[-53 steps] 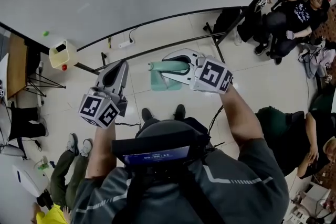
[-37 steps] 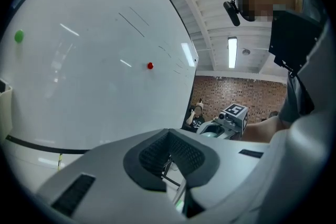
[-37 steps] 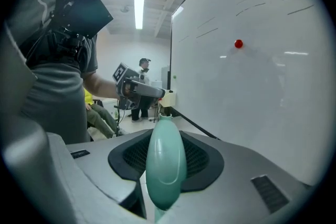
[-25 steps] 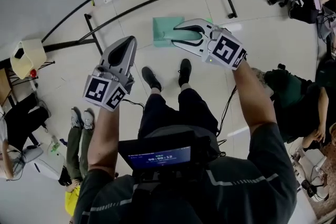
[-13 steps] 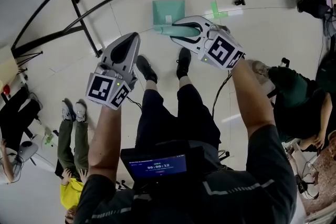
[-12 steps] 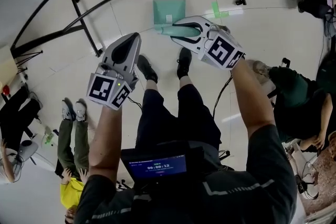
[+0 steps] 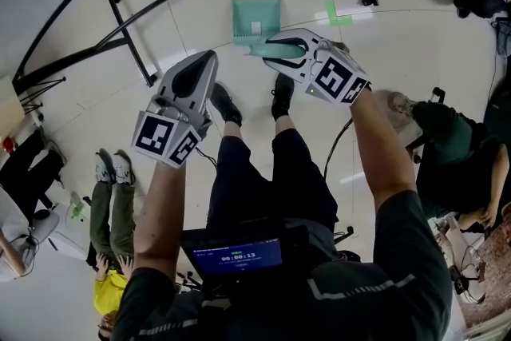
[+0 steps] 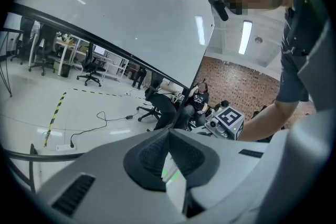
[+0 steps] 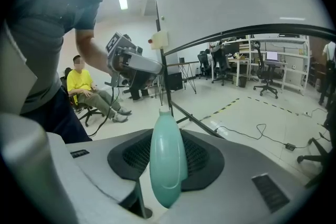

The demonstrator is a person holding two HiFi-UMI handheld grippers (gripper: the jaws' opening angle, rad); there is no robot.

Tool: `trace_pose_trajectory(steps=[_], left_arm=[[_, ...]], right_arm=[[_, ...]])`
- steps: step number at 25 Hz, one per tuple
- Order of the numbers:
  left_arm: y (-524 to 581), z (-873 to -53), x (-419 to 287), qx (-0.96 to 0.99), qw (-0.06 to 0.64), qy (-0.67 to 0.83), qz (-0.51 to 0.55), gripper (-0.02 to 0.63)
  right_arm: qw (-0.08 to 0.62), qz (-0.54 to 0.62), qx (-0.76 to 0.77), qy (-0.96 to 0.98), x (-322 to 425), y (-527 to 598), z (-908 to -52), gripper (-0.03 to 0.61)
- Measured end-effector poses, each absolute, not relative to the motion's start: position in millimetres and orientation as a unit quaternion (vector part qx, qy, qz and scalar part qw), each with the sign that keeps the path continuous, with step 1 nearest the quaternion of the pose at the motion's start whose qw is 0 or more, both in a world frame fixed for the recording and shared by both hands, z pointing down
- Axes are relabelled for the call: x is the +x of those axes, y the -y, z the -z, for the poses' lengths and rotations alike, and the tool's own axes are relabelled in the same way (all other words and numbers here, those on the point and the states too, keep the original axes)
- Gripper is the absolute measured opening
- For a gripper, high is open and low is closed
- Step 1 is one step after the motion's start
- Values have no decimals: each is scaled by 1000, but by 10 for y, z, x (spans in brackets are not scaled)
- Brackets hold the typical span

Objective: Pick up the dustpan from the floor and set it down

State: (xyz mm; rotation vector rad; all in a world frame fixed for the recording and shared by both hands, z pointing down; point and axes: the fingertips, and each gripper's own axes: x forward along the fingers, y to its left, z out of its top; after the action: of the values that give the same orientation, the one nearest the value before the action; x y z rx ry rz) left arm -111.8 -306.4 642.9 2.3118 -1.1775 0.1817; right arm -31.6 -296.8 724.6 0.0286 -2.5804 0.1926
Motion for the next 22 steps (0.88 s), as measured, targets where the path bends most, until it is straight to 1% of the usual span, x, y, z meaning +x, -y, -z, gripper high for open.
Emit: trace_pose_trajectory(steps=[11,13,17,22], left_arm=[[3026,-6405,-920,859,267,430,-80,34],[3012,-6409,-880,859,267,430,-79,34],[2912,-6397,-792,860,270,425,-83,34],[2852,-6311,-775,863,267,420,-86,34]], right_arm=[[292,-86,4,953,-169,2603,-7345,172],[296,-89,1,951,-126,2529,-7381,195],[307,-84,-8,948,-61,2362,-7414,195],[303,-95,11,948,-23,2309,-7295,195]])
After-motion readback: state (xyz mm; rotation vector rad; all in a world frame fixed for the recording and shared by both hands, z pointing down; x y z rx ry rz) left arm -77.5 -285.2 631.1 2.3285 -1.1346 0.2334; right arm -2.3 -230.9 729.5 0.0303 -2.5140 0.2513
